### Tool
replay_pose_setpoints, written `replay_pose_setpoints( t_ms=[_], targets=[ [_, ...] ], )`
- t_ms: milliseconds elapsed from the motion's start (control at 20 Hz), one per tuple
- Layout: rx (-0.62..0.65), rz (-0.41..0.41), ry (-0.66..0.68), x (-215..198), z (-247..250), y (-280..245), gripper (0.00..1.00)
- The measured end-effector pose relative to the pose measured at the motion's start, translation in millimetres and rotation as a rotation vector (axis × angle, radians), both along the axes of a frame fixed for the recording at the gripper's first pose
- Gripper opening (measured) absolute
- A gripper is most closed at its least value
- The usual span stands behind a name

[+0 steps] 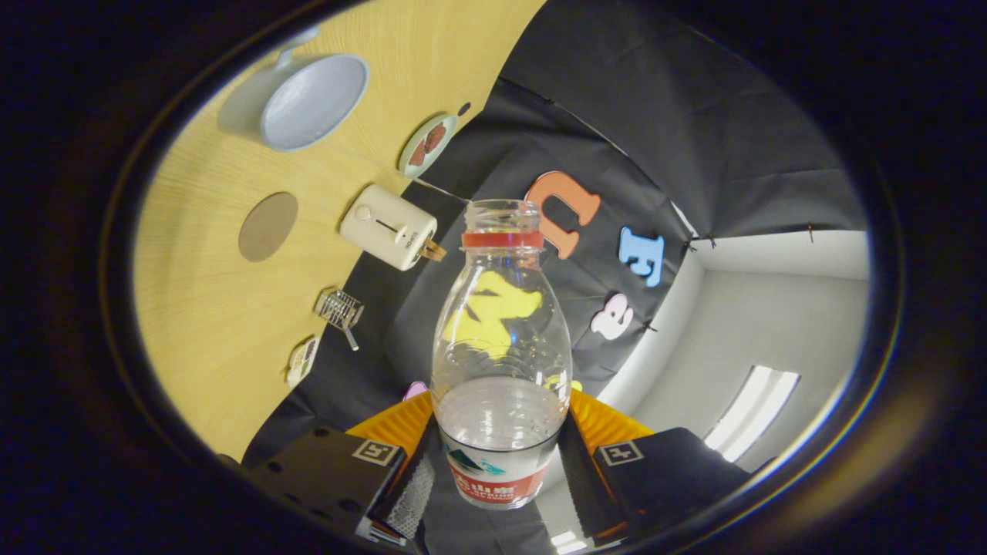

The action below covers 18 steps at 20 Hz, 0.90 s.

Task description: Take the bottle from table, then pour the juice into the cup, finally place the bottle on the coaster

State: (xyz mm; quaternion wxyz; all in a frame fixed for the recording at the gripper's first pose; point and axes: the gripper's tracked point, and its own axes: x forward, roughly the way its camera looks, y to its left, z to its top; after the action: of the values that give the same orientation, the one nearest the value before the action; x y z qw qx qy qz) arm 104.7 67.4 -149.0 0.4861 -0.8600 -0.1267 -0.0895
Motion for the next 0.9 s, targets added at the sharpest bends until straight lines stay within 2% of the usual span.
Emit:
replay_pose_setpoints(
  t_ms=[900],
  targets=[
    [-0.059,0.035,0.000,-4.2,-6.8,24.0,0.79]
  ],
)
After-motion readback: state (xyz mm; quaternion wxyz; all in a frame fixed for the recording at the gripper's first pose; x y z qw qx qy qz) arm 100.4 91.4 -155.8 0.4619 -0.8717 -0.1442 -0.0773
